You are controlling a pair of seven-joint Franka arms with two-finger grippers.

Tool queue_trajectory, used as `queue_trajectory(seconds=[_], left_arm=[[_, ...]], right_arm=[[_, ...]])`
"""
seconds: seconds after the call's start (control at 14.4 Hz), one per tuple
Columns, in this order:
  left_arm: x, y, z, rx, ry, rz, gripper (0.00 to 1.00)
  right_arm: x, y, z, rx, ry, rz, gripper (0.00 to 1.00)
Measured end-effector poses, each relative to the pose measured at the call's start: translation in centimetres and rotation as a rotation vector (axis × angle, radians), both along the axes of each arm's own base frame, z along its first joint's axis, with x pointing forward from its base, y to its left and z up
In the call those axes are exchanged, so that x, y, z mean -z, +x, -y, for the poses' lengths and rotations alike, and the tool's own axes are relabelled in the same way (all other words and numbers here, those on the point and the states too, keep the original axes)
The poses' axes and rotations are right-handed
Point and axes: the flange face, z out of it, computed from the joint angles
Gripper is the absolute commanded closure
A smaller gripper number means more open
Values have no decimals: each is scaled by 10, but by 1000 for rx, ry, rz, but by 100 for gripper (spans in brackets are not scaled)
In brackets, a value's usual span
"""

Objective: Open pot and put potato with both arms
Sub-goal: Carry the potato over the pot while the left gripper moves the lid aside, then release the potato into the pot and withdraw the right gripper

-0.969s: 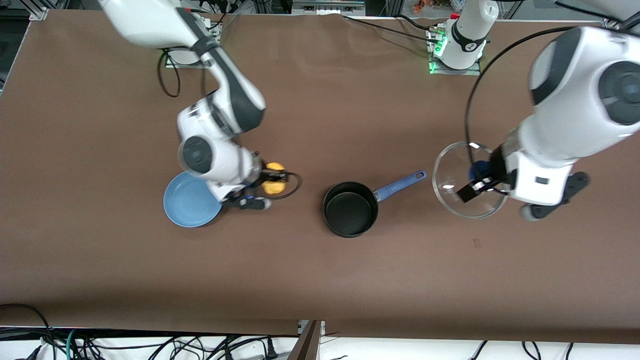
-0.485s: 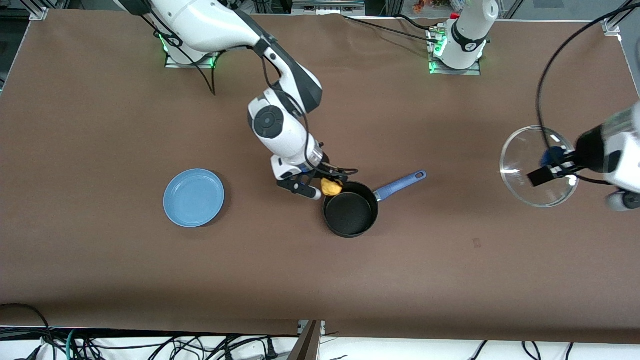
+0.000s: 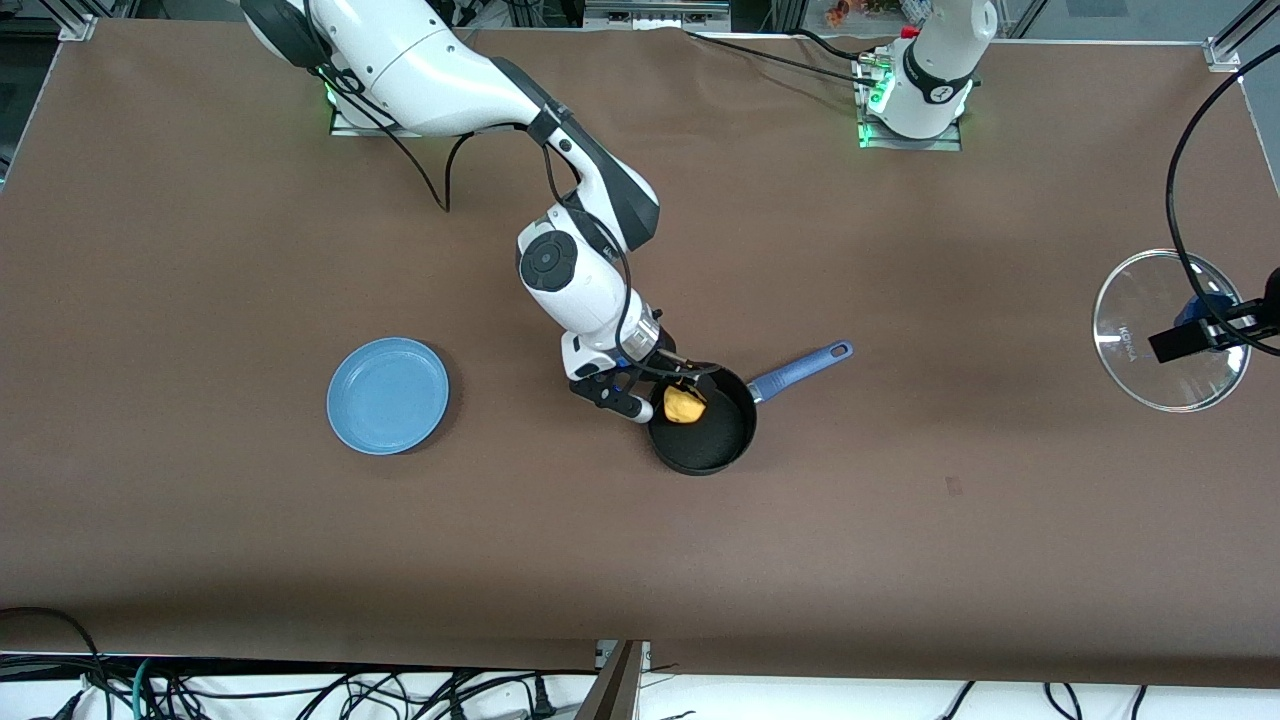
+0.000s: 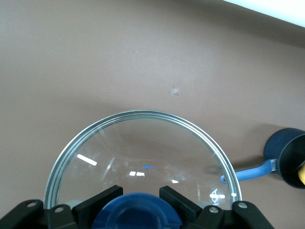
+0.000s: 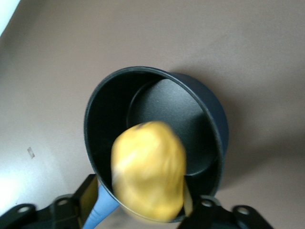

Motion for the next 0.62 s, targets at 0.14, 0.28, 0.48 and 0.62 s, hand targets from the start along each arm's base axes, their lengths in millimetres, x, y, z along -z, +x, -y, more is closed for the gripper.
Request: queue_trajectory(seconds=[0.14,0.28,0.48,0.62], left_arm=[[1,-1,-12,27,-2,1,59],[0,-2,-22,39,-2,2,59],[-8,-6,-22,43,0,15,59],[-13,-11,-16,52,4,24,59]], right_arm=[[-7,4,3,-6,-18,-8,0],[-20,12,15,-18,-64,-30,0],[-65,30,51,-92,-172,-19,0],[-97,40,89,-155,-257,-24,0]])
